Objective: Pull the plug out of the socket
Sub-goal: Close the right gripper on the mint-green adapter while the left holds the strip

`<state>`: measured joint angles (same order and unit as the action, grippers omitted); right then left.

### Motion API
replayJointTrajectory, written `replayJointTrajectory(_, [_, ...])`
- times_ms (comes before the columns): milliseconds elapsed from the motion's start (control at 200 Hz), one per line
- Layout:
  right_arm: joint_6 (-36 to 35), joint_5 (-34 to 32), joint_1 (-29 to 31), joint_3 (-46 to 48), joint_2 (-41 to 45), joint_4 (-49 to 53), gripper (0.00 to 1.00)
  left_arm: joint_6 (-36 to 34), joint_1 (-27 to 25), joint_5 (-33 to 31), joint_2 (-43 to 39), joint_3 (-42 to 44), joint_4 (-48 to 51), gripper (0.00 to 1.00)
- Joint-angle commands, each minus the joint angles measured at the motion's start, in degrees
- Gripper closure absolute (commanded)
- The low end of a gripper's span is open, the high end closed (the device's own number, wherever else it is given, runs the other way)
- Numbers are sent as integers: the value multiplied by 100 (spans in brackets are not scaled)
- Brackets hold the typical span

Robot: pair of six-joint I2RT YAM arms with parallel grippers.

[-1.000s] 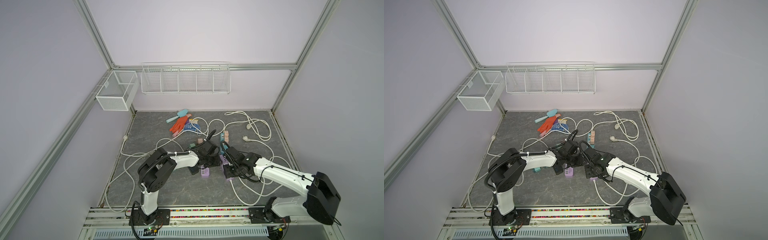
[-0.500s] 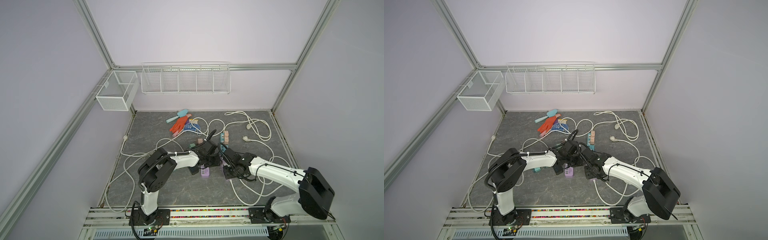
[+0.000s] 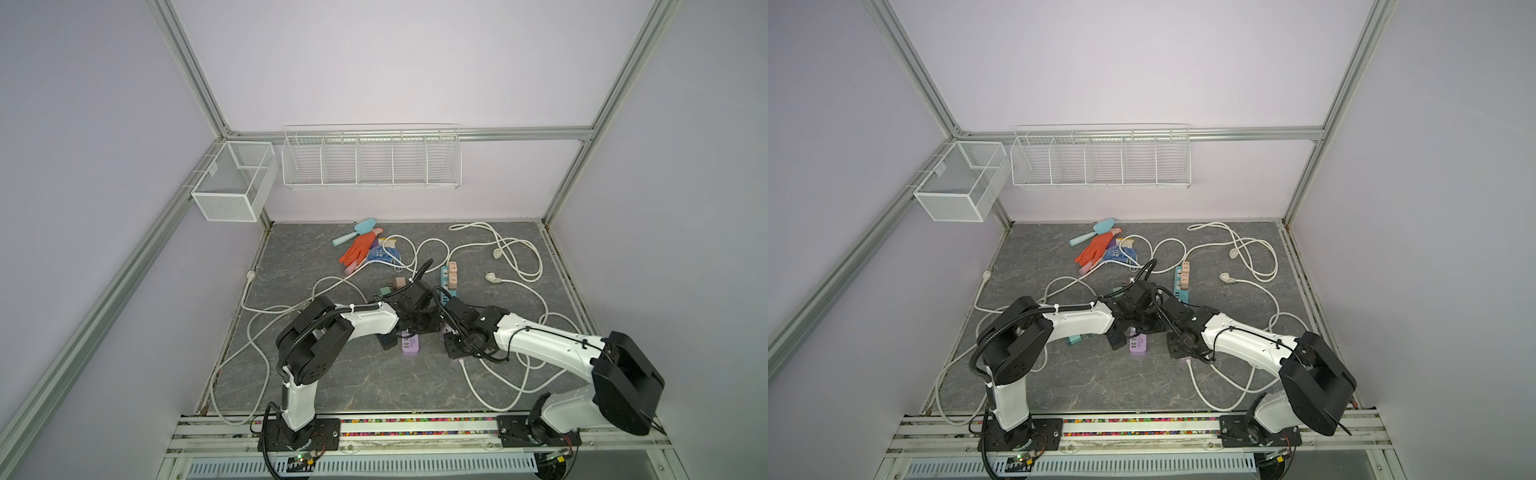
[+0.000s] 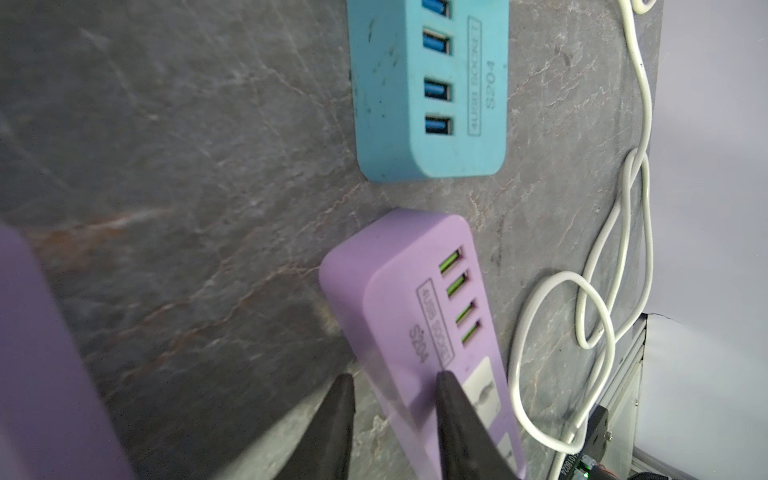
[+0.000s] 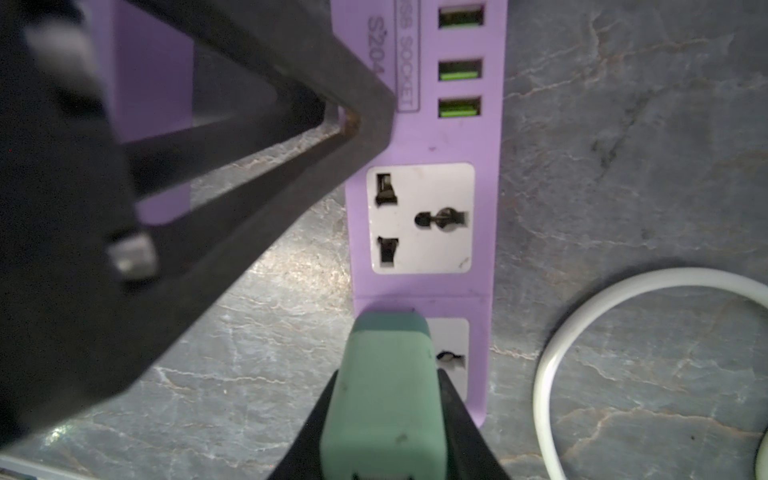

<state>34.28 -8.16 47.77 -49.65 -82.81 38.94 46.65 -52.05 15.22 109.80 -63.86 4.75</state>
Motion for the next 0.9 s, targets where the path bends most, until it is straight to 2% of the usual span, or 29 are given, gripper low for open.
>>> replayJointTrajectory(0, [65,-137,47,-36,-129,71,70,-66,-15,-295,305,212,465,67])
replayJointTrajectory(350, [71,-392,53,-291,1,241,76,-62,-21,-413,306,511,569,68])
replayJointTrajectory(480, [74,-219,91,-442,-101,114,78,-49,-24,-478,305,662,540,68])
replayJointTrajectory(765, [-80,-831,102,-400,134,501,79,-121,-19,-514,269,653,654,70])
replayJointTrajectory(895, [-53,-583,121,-370,151,373,79,-138,-31,-495,298,611,711,70])
